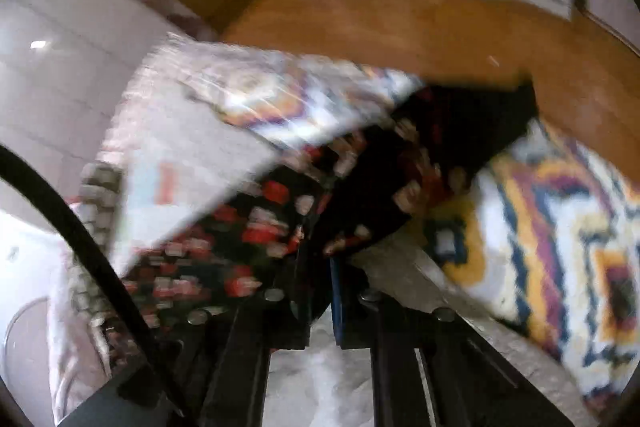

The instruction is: Fold large clothes

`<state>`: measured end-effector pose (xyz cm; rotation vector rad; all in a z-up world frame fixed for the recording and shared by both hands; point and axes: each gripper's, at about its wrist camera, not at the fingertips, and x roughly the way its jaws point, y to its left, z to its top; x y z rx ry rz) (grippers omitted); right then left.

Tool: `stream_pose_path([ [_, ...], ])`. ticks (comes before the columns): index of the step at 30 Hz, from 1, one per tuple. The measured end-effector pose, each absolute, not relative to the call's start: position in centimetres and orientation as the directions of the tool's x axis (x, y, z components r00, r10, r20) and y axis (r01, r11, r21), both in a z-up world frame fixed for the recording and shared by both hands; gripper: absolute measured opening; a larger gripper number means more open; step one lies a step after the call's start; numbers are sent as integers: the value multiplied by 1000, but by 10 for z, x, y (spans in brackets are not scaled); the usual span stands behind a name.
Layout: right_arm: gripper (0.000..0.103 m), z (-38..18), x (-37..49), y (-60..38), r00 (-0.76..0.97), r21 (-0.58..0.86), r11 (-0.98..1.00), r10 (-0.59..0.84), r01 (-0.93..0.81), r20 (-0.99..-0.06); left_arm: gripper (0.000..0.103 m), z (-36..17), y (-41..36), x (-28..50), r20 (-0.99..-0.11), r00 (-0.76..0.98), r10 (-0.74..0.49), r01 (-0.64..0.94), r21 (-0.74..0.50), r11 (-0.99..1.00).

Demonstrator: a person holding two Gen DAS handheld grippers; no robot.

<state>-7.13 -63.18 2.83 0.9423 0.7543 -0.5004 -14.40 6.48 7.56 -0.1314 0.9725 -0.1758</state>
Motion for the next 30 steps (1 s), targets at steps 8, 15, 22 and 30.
stream_pose_path([
  [8,12,39,-164,-599,775,593,626,-28,506,-632,59,70,66,-143,-801,539,-260,105,-242,965],
  [15,31,8,-214,-615,777,656,501,-55,564,-627,59,74,77,-151,-793,558,-245,92,-234,968],
  [22,65,0,-232,-637,851,797,338,-21,500,-525,59,69,83,-149,-800,544,-254,70,-258,964],
  [30,40,-17,-186,-652,797,769,232,-52,595,-601,59,71,77,-150,-805,544,-236,75,-234,969],
])
